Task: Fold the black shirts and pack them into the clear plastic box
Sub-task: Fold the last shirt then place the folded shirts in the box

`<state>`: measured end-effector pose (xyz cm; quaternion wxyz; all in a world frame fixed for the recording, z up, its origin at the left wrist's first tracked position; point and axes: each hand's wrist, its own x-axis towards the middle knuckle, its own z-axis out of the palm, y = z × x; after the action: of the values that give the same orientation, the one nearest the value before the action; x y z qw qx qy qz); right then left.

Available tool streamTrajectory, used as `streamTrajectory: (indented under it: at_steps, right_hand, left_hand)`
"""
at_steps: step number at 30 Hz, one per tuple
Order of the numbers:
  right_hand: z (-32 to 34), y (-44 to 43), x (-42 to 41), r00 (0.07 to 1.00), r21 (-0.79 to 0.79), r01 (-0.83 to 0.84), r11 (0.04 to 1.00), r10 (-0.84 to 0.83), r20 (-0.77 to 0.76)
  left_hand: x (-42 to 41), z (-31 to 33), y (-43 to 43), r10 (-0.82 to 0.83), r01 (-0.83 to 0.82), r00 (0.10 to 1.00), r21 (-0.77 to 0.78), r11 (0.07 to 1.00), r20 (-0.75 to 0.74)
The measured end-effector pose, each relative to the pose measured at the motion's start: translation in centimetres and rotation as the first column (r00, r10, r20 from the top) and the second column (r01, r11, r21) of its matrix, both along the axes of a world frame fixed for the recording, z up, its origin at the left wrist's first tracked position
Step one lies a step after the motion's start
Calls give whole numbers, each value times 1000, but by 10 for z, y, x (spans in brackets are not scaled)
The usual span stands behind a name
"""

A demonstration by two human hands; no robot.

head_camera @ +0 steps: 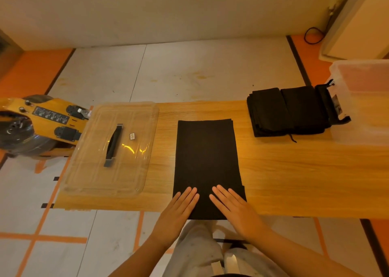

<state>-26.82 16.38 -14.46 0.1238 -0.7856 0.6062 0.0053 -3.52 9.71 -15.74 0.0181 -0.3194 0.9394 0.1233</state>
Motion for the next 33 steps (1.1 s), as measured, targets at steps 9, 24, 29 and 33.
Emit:
streamTrajectory:
  at_steps: [9, 24, 29, 33]
  right_hand:
    - [28, 9, -25, 972, 103, -25, 994, 0, 233]
    - [73, -186, -83, 547, 384, 551, 741, -668, 505]
    - [35, -217, -81, 515, 377, 701, 605, -796, 319]
    - [33, -216, -68, 532, 322, 751, 576, -817, 221]
  left_hand:
    - [5, 43, -1, 149, -106, 985, 378, 920, -87]
    - [-69, 75, -193, 700, -422, 680, 664, 617, -218]
    - [-85, 39, -226, 704, -543, 697, 541, 642, -136]
    - [-82, 33, -226, 588, -522, 805, 376, 766, -81]
